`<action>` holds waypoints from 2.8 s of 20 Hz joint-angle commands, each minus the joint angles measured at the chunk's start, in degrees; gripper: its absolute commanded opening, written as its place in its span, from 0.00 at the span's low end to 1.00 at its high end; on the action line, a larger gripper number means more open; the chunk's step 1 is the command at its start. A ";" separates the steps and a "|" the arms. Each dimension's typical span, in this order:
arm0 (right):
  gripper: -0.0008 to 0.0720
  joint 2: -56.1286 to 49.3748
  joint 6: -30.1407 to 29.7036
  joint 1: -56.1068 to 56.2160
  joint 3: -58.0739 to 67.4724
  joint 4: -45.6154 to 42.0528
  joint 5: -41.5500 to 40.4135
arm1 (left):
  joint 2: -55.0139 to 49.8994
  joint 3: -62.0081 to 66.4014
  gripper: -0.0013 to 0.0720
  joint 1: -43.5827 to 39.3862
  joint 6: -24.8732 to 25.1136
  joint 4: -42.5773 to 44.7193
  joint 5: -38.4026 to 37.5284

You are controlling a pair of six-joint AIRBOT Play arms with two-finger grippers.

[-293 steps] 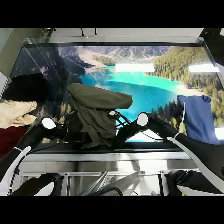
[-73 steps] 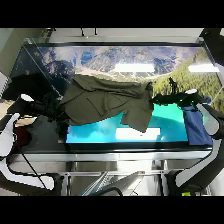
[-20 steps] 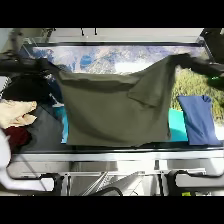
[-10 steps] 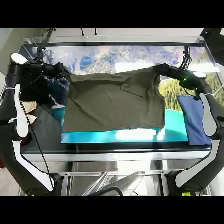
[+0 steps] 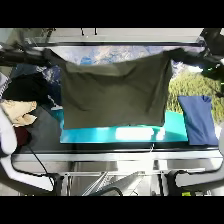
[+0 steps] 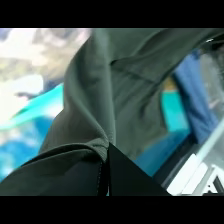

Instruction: Fold the shirts.

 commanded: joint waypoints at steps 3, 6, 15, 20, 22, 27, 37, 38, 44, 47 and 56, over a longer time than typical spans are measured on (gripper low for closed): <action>0.04 19.65 4.57 -0.07 0.02 -7.72 0.26 | 18.27 -0.11 0.03 0.39 -0.26 -5.27 -1.62; 0.04 27.26 4.66 -0.07 0.04 -11.85 -0.20 | 25.51 -0.11 0.03 2.01 -0.68 -5.18 -1.31; 0.04 40.52 2.84 -0.07 7.61 -11.89 -11.43 | 46.01 -0.09 0.03 23.87 7.63 -26.08 4.42; 0.04 32.15 1.77 -0.07 8.04 -11.72 -5.40 | 47.04 -1.92 0.03 33.64 8.37 -19.65 2.64; 0.04 23.89 3.10 0.04 7.50 -9.01 0.61 | 43.52 -6.67 0.03 30.25 8.81 -19.12 1.27; 0.04 3.10 3.28 3.48 3.19 -7.98 1.66 | 24.87 -20.70 0.03 7.85 9.88 1.73 -0.90; 0.04 -31.12 5.07 0.90 4.83 5.84 -12.26 | -21.33 -2.86 0.03 0.11 -2.10 20.79 7.80; 0.04 -32.33 5.49 -0.24 5.68 7.23 -12.04 | -23.30 0.55 0.03 0.11 -2.71 20.81 7.80; 0.04 -33.66 6.34 -4.52 6.93 4.92 -3.21 | -25.22 3.08 0.03 0.07 -2.75 23.80 8.81; 0.04 -33.51 6.38 -5.05 6.93 -0.11 0.72 | -24.13 3.06 0.03 -0.81 -2.82 25.97 6.91; 0.04 -33.53 7.63 -1.75 6.93 -18.05 -1.49 | -21.70 -4.02 0.03 -5.77 -5.31 34.64 9.40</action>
